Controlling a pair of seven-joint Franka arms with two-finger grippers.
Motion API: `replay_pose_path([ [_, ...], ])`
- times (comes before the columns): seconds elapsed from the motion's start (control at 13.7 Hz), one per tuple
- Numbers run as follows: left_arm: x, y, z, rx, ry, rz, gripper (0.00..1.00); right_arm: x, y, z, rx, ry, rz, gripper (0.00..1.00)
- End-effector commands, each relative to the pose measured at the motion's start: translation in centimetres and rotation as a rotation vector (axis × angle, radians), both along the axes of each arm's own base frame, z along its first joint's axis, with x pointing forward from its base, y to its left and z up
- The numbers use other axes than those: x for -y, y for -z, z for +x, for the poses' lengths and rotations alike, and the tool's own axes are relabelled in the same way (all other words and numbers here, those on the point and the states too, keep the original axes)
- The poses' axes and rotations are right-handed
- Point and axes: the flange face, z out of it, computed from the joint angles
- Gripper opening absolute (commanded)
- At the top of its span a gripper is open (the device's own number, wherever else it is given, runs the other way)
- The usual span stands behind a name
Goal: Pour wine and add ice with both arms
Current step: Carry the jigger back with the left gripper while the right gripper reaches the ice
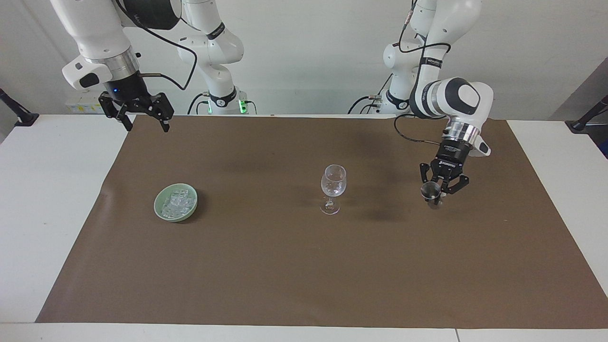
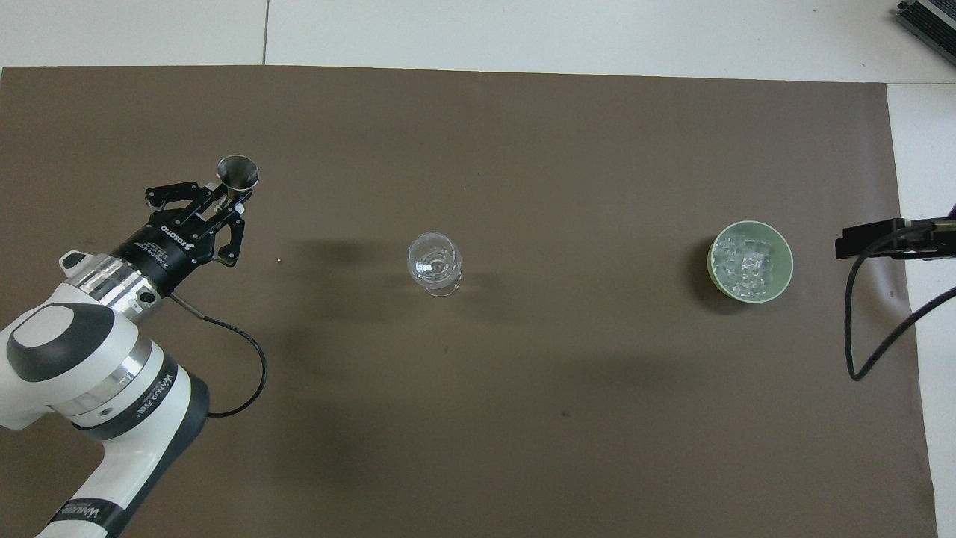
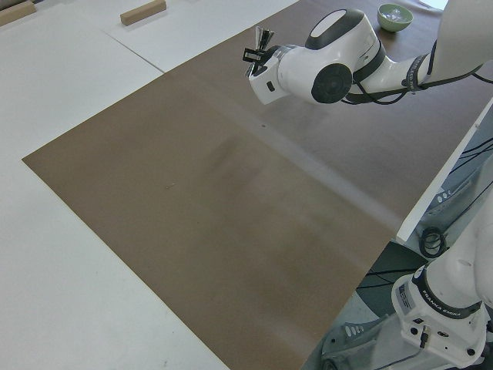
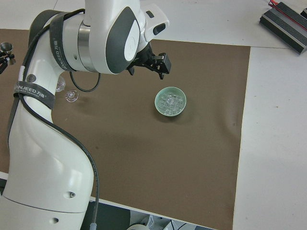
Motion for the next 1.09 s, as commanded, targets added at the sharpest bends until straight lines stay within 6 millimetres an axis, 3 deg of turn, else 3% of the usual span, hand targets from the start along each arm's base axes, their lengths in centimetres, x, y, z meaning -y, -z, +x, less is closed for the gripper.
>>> replay_pose_path([
  [0.0,-4.0,2.7,0.7,-0.037,-0.083,-0.128,0.0,0.0,2.7,-0.9,0.025,-0.028,0.005,1.0],
  [0.22,-7.5,6.3,1.4,-0.079,-0.158,-0.208,0.0,0.2,4.5,-0.2,0.013,-0.07,-0.001,1.0],
  [0.36,-8.4,7.4,1.7,-0.075,-0.169,-0.268,0.0,0.2,6.7,1.3,0.01,-0.088,0.009,1.0],
  [0.51,-11.2,9.3,1.7,-0.077,-0.235,-0.35,0.0,0.3,8.1,2.2,0.011,-0.122,0.005,1.0],
  [0.73,-11.6,9.9,2.0,-0.062,-0.245,-0.395,0.0,2.2,10.8,3.7,0.007,-0.186,-0.009,1.0],
  [1.02,-9.8,10.9,3.7,-0.077,-0.258,-0.411,0.0,2.4,14.8,4.3,0.008,-0.243,-0.018,1.0],
])
